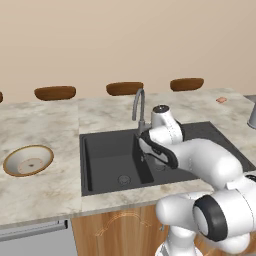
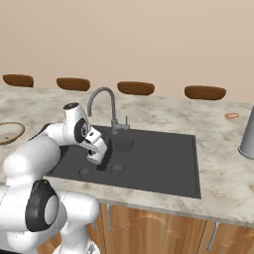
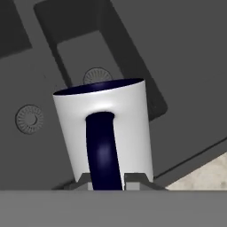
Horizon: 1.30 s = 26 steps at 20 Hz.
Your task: Pick the mug and place it in the sink. Pick the bowl and place it in the open cabinet and then close the cabinet.
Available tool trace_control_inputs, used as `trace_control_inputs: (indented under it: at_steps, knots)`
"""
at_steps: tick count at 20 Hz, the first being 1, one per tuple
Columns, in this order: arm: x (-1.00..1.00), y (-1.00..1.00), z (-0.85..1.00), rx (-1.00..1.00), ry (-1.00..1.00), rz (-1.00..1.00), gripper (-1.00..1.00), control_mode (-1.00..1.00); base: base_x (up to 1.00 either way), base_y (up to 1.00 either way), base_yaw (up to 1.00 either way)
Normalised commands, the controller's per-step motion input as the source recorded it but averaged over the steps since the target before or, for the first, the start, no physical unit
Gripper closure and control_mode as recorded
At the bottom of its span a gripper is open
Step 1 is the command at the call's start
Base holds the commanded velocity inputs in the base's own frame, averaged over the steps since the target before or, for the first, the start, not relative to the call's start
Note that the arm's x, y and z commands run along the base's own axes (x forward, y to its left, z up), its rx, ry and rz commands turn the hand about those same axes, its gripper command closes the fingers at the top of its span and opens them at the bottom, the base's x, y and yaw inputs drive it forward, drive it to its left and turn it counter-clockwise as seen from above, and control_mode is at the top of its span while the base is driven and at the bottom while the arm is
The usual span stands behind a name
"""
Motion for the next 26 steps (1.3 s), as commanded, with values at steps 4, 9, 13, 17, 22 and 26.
trace_control_inputs:
  at_steps: [4,9,13,17,22,26]
  knots:
    - [0.20,1.00,-0.11,-0.12,-0.27,-0.18,1.00,-1.00,0.00,0.00,0.00]
    - [0.31,1.00,-0.05,-0.13,-0.33,-0.12,1.00,-1.00,0.00,0.00,0.00]
    - [0.37,0.97,-0.14,-0.05,-0.22,-0.11,1.00,-1.00,0.00,0.00,0.00]
    - [0.51,0.48,-0.18,0.00,-0.09,-0.10,1.00,-1.00,0.00,0.00,0.00]
    - [0.45,0.22,-0.09,0.03,-0.03,-0.08,1.00,-1.00,0.00,0.00,0.00]
    - [0.25,0.07,-0.09,0.03,0.00,-0.04,1.00,-1.00,0.00,0.00,0.00]
